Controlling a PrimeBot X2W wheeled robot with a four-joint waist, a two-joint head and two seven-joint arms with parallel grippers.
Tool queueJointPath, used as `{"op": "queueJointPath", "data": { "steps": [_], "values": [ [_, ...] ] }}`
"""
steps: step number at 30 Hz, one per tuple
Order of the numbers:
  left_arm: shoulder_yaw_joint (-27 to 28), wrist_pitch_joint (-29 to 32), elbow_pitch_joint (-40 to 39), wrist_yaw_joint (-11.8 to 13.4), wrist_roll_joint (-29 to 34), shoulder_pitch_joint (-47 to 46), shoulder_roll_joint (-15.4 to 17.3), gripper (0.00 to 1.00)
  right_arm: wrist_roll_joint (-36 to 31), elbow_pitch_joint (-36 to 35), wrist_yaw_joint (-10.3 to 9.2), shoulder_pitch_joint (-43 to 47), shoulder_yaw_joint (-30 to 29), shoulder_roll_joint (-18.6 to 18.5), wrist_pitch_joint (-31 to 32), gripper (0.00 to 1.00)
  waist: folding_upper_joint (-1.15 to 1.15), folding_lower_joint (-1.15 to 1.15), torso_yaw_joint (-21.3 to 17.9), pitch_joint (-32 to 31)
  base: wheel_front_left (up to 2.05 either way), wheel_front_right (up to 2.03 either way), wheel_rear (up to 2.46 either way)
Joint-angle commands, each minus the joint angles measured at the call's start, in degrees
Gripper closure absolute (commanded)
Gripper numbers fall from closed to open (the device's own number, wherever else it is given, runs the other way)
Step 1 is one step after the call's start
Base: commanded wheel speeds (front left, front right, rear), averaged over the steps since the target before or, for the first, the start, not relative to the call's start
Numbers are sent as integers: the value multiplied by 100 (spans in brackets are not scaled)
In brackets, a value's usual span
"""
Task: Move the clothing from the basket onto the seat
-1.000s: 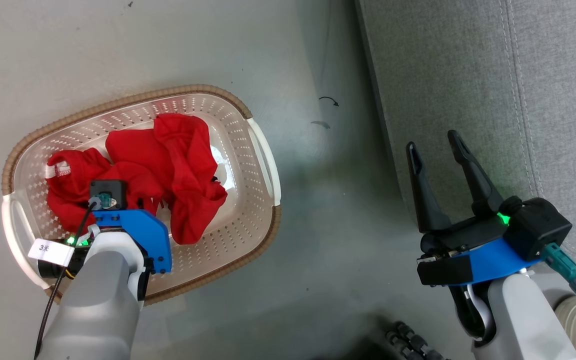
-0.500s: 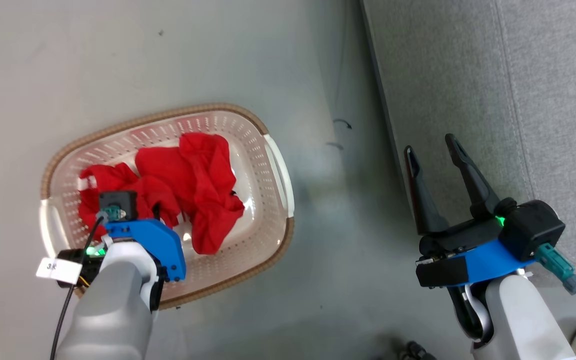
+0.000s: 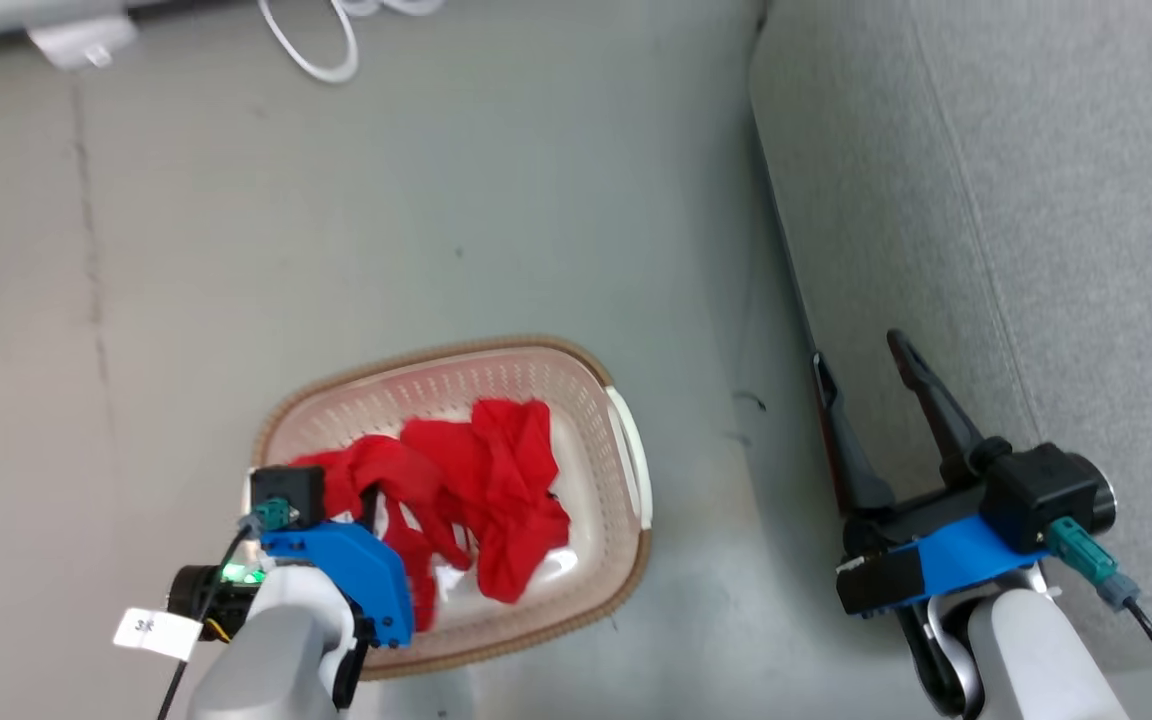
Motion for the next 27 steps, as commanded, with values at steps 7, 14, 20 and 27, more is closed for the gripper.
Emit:
{"op": "queueJointPath", "data": {
  "steps": [7,14,20,27],
  "values": [
    [-1145,-152,-952,-92,-717,493,-10,100,-9,21,3,398,-212,-23,154,0,0,1,613,-1328,0,0,0],
    [-2027,-219,-1621,-84,-1144,476,-8,100,-14,-33,3,662,-220,-23,279,0,0,1,708,-1845,0,0,0],
    [-2458,-243,-1894,-84,-1300,274,-6,100,-2,-50,3,839,-164,-22,369,0,0,1,728,-2156,0,0,0],
    [-2970,-251,-2233,-84,-1531,-140,-5,100,40,-53,3,997,-66,-23,470,0,0,1,691,-2463,0,0,0]
  ]
}}
